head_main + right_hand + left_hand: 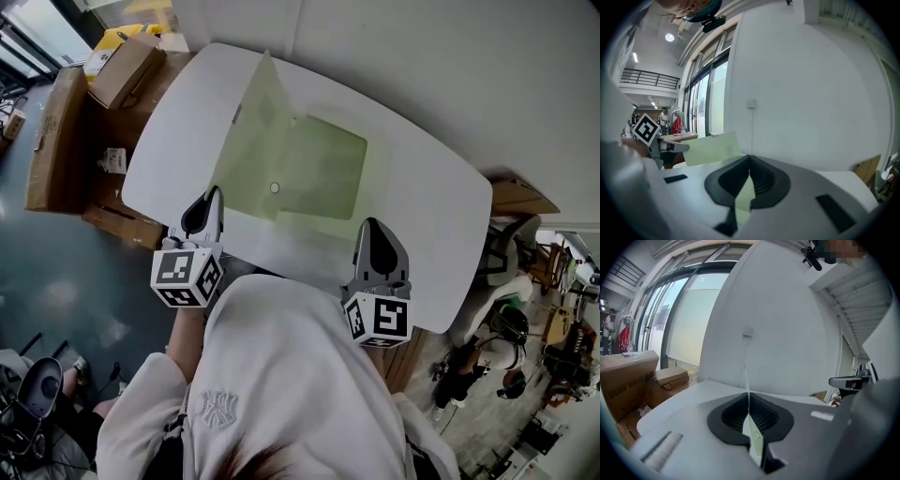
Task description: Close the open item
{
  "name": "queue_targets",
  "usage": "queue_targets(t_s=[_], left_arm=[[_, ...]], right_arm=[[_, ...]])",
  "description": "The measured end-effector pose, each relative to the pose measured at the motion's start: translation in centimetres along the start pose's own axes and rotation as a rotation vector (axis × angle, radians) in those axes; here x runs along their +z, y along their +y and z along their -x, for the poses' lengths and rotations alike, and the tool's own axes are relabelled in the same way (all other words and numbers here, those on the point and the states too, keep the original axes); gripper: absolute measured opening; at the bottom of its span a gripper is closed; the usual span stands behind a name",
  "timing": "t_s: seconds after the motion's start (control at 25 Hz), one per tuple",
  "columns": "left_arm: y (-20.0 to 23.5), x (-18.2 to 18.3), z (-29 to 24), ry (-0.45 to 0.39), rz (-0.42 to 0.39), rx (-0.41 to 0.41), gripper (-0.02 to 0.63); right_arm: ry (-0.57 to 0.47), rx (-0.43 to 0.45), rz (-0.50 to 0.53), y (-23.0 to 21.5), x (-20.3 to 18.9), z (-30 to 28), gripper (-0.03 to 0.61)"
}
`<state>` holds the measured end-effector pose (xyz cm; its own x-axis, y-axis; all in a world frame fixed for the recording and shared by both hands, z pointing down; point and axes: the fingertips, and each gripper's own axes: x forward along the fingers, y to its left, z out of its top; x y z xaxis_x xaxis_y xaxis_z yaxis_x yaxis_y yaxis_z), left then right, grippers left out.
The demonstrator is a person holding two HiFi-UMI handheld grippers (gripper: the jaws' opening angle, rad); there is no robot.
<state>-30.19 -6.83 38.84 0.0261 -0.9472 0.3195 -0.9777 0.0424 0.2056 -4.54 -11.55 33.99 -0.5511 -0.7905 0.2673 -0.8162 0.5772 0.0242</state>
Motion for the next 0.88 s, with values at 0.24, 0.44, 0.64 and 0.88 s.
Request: queue_targets(t_s=[0.24,0.44,0.64,0.88], left_arm=[[-1.8,0.9,-0.4,-0.013,-0.051,-0.029,0.011],[-3.5,1.2,-0.7,-0.009,-0.081,-0.041,0.011],[-4.9,1.3,-0.9,0.002,-0.107,-0.03,0.011],[-6.5,1.3,-1.2,0.018,-0.134,-0.025,0.011]], right_arm=[[0.003,-0.022,-0.01,-0.9,-0.3,0.4,0.009],[0.009,-0.045,-0.019,-2.5,-0.5,1.0,0.009],[0.012,-0.054,-0.025,-3.9,-0.6,1.6,0.009],[0.017,-0.062,-0.038,-5.0,-1.0,2.3,0.009]])
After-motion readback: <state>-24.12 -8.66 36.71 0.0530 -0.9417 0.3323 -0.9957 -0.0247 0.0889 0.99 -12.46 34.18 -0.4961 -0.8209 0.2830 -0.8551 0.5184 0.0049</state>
